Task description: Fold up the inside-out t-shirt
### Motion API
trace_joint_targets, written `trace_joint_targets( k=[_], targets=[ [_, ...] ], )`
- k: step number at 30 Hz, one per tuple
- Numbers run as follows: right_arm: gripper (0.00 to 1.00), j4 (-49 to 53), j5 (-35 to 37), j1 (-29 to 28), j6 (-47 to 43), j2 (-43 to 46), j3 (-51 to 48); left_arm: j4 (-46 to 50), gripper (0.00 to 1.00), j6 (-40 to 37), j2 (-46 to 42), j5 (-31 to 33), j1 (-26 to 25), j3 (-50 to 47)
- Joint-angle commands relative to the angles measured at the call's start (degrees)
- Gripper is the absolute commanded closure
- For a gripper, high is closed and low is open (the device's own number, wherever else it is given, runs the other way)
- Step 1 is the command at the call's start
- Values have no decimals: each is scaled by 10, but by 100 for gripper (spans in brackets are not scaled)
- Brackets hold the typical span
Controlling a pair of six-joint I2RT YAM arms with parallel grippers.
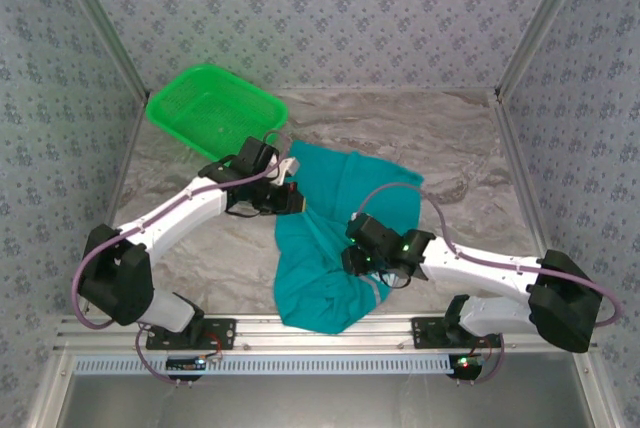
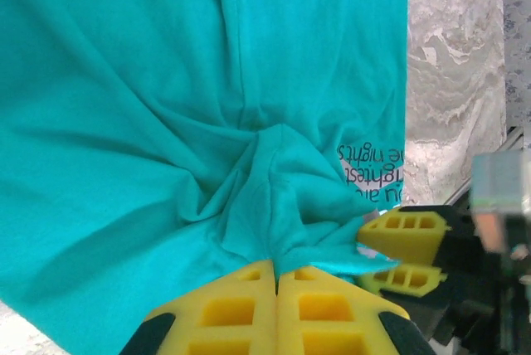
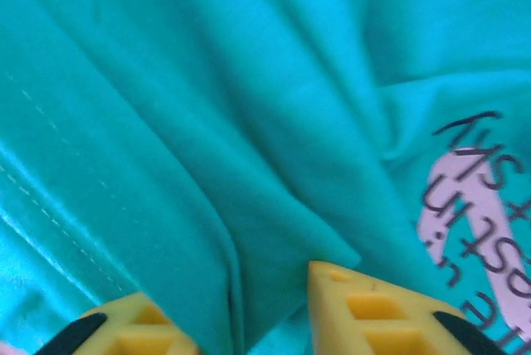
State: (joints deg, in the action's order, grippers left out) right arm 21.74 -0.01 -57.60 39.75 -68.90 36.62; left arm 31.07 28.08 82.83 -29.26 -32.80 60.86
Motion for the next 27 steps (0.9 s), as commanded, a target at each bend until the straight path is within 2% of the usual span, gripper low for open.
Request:
trace_joint_targets(
  k=[1, 4, 7, 9, 11, 13, 15, 18, 22, 27],
  targets=[
    [65, 3, -89, 1, -98, 1, 5, -34, 100, -9, 3, 13, 5, -11],
    [64, 34, -116, 20, -144, 4, 41, -45, 100, -17, 4, 7, -7, -27],
    [65, 48, -219, 37, -220, 2, 73, -47, 100, -23, 2, 7, -14, -41],
    [64, 76, -257, 37, -274, -3, 100, -48, 100, -24, 1, 8, -14, -48],
    [58, 105, -275, 37, -317, -12, 122, -52, 100, -25, -3, 9, -15, -53],
    [58, 146, -270, 41, -349, -25, 145, -56, 100, -23, -6, 9, -15, -57],
    [58, 169, -238, 50, -359, -35, 162, -55, 100, -22, -7, 8, -15, -58],
    [56, 167, -148, 54, -340, -43, 166, -50, 100, -17, -2, 8, -15, -58],
    [55, 146, -34, 24, -301, -55, 158, -36, 100, -15, 10, 3, -15, -48],
    [54, 122, -5, -23, -287, -91, 171, -34, 100, -11, 16, 1, -15, -48]
  ],
)
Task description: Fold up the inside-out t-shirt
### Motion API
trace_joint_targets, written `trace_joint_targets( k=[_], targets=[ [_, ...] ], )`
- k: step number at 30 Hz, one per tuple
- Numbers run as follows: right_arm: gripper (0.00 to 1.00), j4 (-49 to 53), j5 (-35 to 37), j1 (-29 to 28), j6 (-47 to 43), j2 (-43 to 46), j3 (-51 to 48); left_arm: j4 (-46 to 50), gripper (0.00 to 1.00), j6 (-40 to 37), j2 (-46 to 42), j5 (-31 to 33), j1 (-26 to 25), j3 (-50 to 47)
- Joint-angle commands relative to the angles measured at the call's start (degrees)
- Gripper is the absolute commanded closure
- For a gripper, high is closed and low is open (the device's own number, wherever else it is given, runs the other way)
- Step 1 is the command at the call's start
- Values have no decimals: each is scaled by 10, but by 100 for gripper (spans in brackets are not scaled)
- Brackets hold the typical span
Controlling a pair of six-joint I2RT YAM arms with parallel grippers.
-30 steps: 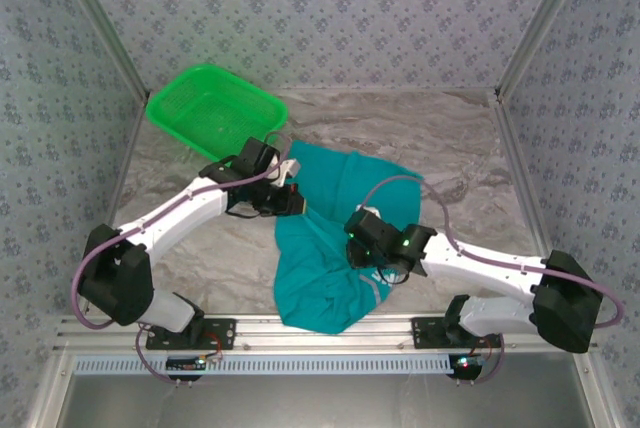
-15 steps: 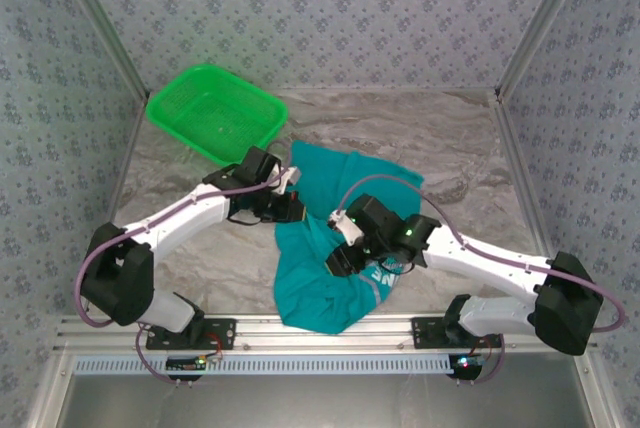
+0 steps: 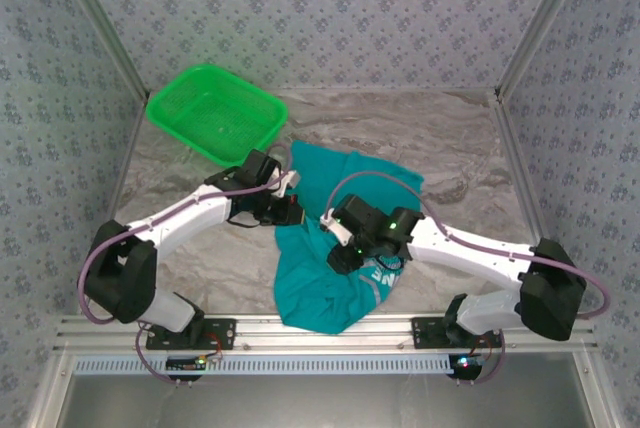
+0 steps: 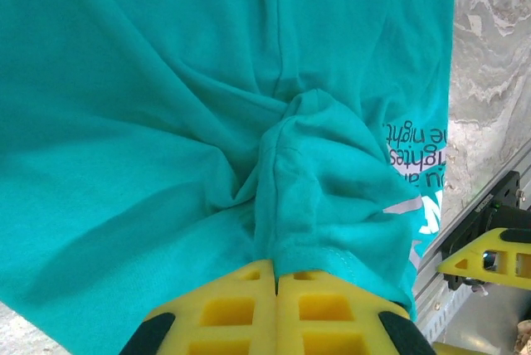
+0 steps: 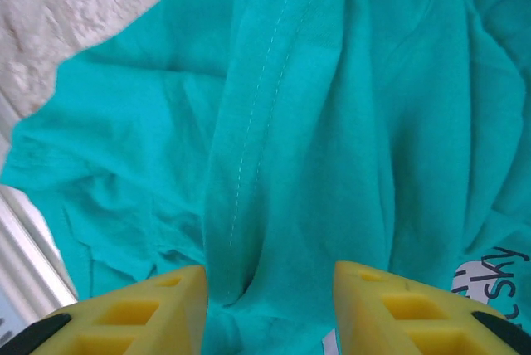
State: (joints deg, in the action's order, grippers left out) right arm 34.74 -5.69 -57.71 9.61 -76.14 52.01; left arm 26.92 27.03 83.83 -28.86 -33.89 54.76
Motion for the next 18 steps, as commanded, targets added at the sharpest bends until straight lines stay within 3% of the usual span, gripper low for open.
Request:
trace_joint_targets(
  k=[1, 4, 10, 12, 15, 18],
  targets=[
    [54, -16, 60, -32, 16, -24, 19, 9, 100, 0, 8, -3, -4, 14],
    [57, -14, 105, -56, 32, -45, 33, 14, 100, -1, 17, -5, -4, 15],
    [87, 36, 274, -108, 91, -87, 64, 14, 100, 1, 23, -5, -3, 13],
    [83, 36, 274, -115, 93, -85, 68, 14, 100, 0, 22, -6, -2, 12],
    [66, 22, 214, -120, 71, -66, 67, 16, 100, -2, 23, -8, 0, 11],
    [59, 23, 150, -135, 40, -54, 77, 18, 100, -2, 25, -8, 2, 11]
  ],
)
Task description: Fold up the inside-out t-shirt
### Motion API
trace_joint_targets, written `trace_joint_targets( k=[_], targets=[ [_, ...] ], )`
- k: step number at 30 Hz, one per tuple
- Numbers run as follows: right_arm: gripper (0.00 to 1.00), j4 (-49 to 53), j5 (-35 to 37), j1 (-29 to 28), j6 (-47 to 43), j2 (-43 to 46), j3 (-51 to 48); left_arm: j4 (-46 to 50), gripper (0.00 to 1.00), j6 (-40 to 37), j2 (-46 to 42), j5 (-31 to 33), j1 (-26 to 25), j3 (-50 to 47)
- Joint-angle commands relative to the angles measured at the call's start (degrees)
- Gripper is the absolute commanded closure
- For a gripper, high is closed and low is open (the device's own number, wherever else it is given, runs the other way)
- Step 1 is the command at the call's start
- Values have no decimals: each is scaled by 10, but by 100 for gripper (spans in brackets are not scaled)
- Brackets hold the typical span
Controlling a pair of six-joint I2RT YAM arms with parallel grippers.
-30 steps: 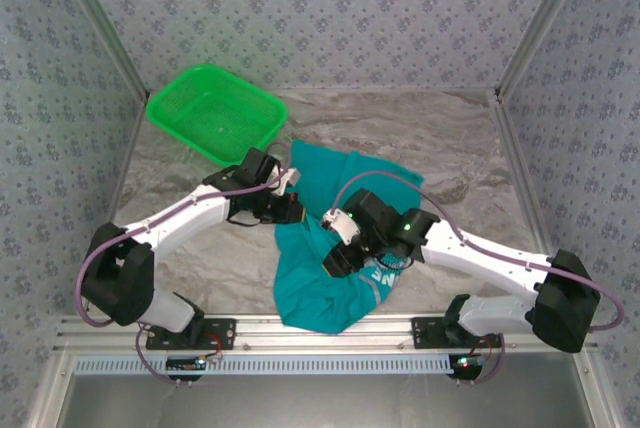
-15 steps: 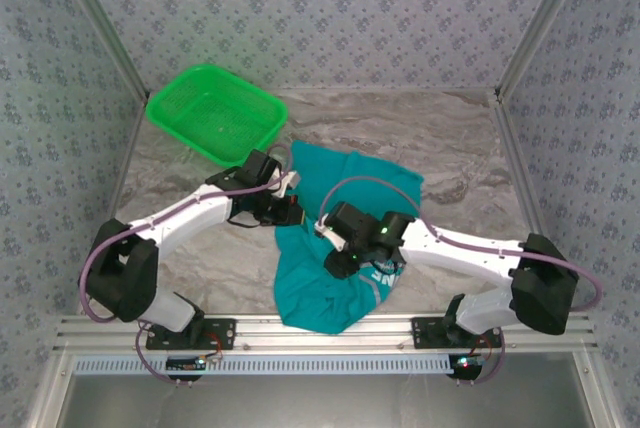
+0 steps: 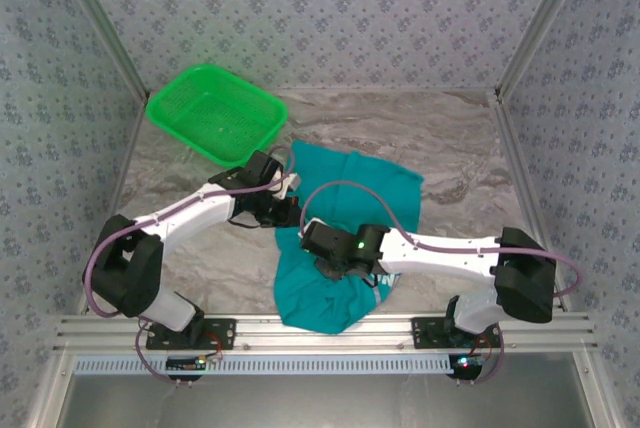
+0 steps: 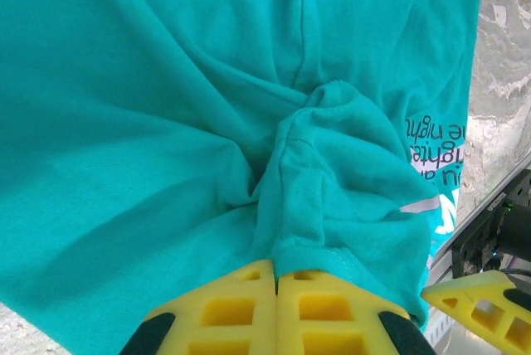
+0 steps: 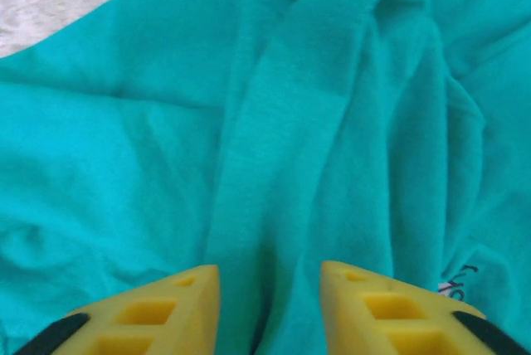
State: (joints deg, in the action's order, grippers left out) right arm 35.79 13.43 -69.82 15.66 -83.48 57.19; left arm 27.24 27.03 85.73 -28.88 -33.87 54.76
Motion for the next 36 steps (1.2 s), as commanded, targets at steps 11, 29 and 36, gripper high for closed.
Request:
trace_joint_targets(
  k=[11, 29, 36],
  targets=[
    [63, 85, 45, -51, -7, -61, 69, 20, 100, -2, 2, -9, 5, 9],
    [100, 9, -24, -13, 4, 30, 12, 42, 100, -19, 7, -9, 31, 47],
    [100, -147, -230, 32, -47, 107, 0, 55, 100, -33, 20, -13, 75, 113]
  ],
)
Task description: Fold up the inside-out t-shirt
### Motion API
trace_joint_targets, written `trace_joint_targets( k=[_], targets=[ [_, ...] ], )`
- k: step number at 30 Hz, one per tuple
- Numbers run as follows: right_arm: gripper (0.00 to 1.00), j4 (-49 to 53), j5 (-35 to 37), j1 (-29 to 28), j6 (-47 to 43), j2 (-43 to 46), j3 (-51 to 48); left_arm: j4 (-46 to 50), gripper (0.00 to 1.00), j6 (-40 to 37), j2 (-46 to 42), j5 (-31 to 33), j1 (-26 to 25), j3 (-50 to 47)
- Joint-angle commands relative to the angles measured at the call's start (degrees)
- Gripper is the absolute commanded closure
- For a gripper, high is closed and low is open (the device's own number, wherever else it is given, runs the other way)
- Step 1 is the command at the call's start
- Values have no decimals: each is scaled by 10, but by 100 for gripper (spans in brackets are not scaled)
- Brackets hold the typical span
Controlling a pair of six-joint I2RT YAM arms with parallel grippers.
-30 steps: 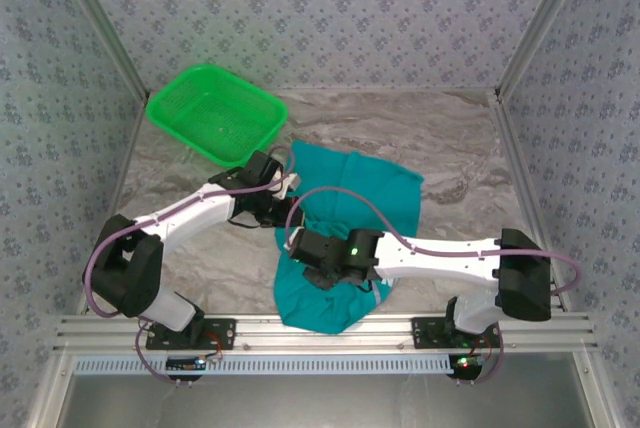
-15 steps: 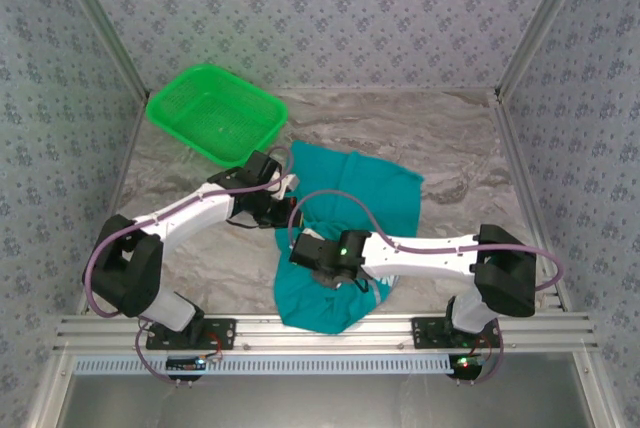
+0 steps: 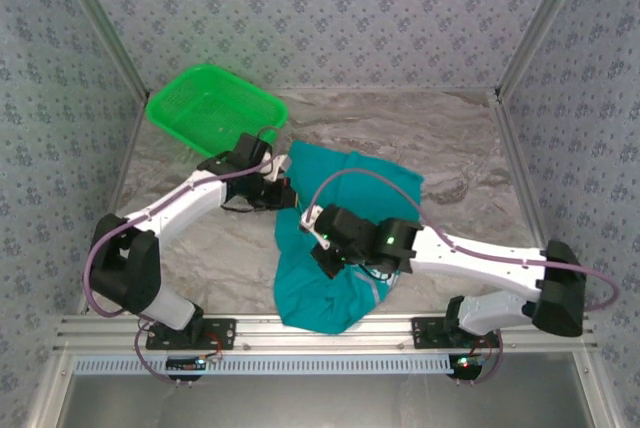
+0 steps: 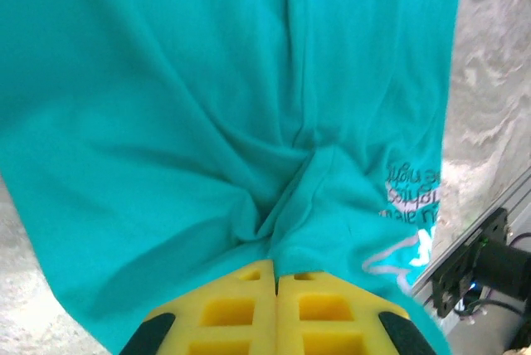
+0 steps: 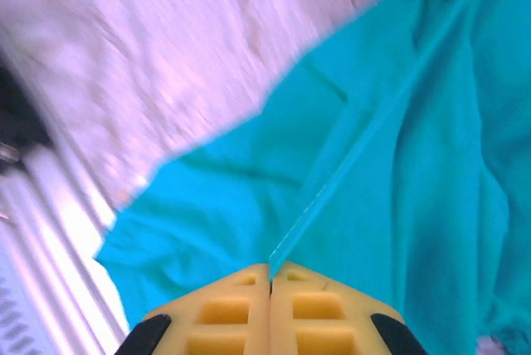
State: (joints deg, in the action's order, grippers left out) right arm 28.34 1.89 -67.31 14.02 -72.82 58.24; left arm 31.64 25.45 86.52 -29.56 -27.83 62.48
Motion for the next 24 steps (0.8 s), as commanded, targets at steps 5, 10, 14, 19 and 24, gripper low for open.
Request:
trace_joint_targets(
  k=[5, 10, 14, 19, 24],
  targets=[
    [100, -111, -155, -1, -18, -92, 45, 46, 100, -47, 34, 21, 44, 89],
    [99, -154, -181, -33, 6, -195, 94, 49, 100, -51, 64, 32, 82, 107],
    [83, -124, -164, -47, 7, -222, 120, 51, 87, -59, 87, 19, 84, 101],
    [63, -100, -90, -20, 37, -107, 21, 87, 70, -80, 70, 50, 90, 90],
    [61, -10, -51, 40, 85, 9, -76, 112, 66, -80, 5, 78, 89, 60]
  ],
)
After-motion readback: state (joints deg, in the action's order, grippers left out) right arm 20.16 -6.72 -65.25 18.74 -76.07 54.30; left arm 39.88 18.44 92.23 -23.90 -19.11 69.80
